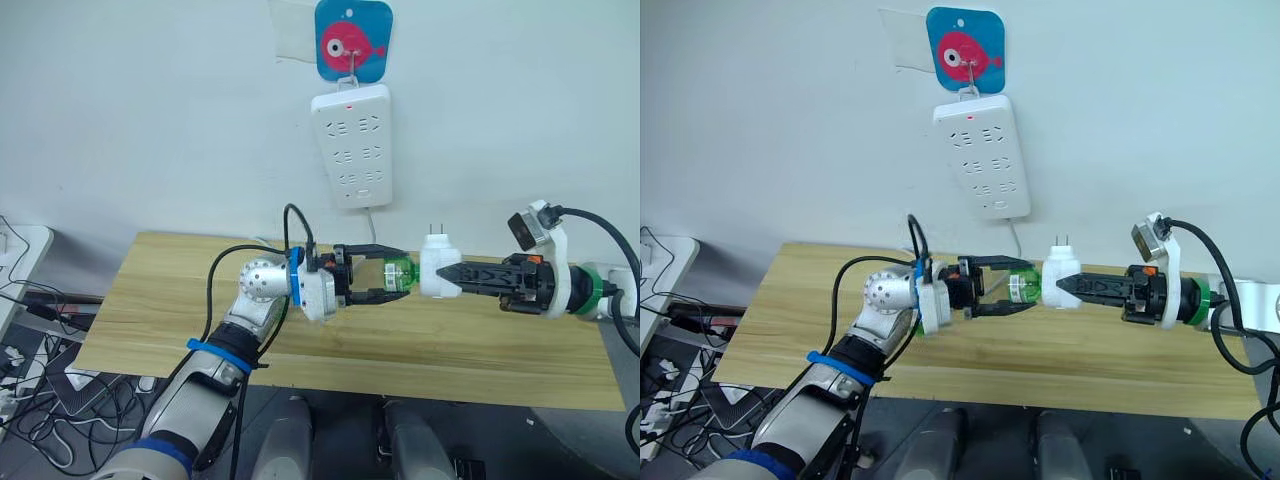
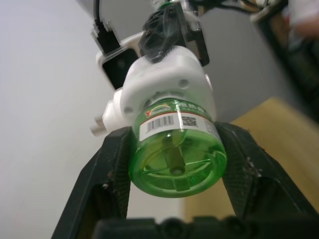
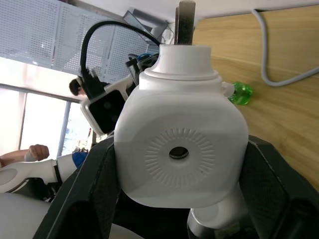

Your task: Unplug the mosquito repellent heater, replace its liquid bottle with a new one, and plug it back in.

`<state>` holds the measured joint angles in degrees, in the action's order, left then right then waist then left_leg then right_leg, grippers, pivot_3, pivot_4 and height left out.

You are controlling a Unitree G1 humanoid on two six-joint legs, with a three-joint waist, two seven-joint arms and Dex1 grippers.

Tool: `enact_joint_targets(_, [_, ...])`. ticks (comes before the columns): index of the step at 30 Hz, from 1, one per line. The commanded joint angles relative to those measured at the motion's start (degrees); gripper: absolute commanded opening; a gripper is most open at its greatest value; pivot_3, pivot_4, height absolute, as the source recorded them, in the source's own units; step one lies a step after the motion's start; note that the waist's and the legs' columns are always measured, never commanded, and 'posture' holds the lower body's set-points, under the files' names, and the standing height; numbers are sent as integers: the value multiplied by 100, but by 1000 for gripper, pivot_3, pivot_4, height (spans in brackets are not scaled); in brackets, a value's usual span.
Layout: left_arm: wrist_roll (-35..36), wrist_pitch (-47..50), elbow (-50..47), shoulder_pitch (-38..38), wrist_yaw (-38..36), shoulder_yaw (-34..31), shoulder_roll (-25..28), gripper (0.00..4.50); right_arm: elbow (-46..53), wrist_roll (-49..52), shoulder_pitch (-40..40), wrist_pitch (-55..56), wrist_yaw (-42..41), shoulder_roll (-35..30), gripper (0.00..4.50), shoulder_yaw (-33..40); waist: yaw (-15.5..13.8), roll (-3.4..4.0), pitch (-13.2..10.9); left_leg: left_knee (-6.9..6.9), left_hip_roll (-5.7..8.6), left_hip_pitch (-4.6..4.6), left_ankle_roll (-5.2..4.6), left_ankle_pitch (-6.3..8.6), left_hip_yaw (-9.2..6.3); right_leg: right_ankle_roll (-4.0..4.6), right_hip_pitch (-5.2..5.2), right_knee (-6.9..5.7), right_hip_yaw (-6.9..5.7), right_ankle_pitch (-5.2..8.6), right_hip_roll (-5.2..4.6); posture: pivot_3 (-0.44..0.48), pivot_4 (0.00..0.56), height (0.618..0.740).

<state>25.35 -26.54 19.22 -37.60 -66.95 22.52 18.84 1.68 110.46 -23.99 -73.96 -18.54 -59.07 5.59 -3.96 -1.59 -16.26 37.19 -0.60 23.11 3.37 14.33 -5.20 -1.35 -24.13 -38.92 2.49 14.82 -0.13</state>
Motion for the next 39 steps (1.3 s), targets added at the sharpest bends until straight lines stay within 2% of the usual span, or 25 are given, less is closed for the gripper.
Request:
enact_joint_targets(1, [1364,3500,-918,5,34,-121,433,2242,225,71,-164,-190,-332,-158,2985,106,43,0,0,0,0,2,-1,0,-9,-1,0,0,-7,1,1,177,269,740])
enact_joint_targets(4, [2422,5817,-1119,-96,129,-412,696,2242,308,-13,-197,-246,-449,-165,2985,92,129,0,0,-1,3,3,-1,-1,-21,-2,2,1,-18,2,10,173,263,740])
enact_joint_targets(7, [3162,7522,-957,-252,133,-737,842,2242,409,-39,-190,-284,-511,-168,2985,96,206,0,-1,-2,6,3,-1,-1,-23,-2,1,1,-23,3,20,171,262,740])
enact_joint_targets(11, [3538,8816,-636,-414,115,-1105,899,2242,512,-20,-110,-296,-584,-249,2985,143,262,0,0,-3,8,2,-1,-1,-28,-4,1,1,-29,5,29,168,260,740])
enact_joint_targets(18, [3346,9360,-589,-450,67,-1456,917,2242,430,-134,159,-287,-714,-558,2985,371,256,0,0,-4,6,2,0,-1,-26,-1,0,2,-25,4,25,172,255,740])
enact_joint_targets(23, [3266,9518,-755,-339,167,-1703,947,2242,153,-810,411,-201,-580,-783,2985,613,250,0,0,-4,5,4,2,-2,-18,-1,0,6,-18,3,7,172,255,740])
enact_joint_targets(30, [3080,9460,-912,-204,229,-1823,862,2242,-185,-3810,308,214,-154,-777,2985,-274,254,0,0,-5,7,4,4,-3,-10,-2,-6,3,-12,4,2,174,269,740])
enact_joint_targets(35, [2991,9461,-1009,-133,253,-1841,802,2242,-799,-5728,177,792,-625,-759,2985,-1102,253,1,-3,-8,13,4,4,-3,-7,-28,-7,6,-9,19,1,178,285,740])
enact_joint_targets(39, [3016,9528,-1128,-45,324,-1900,755,2242,-1451,-6750,-39,1149,-985,-469,2985,-1525,252,-4,-17,-11,13,3,4,-2,-2,-28,-8,8,-6,19,0,191,303,740])
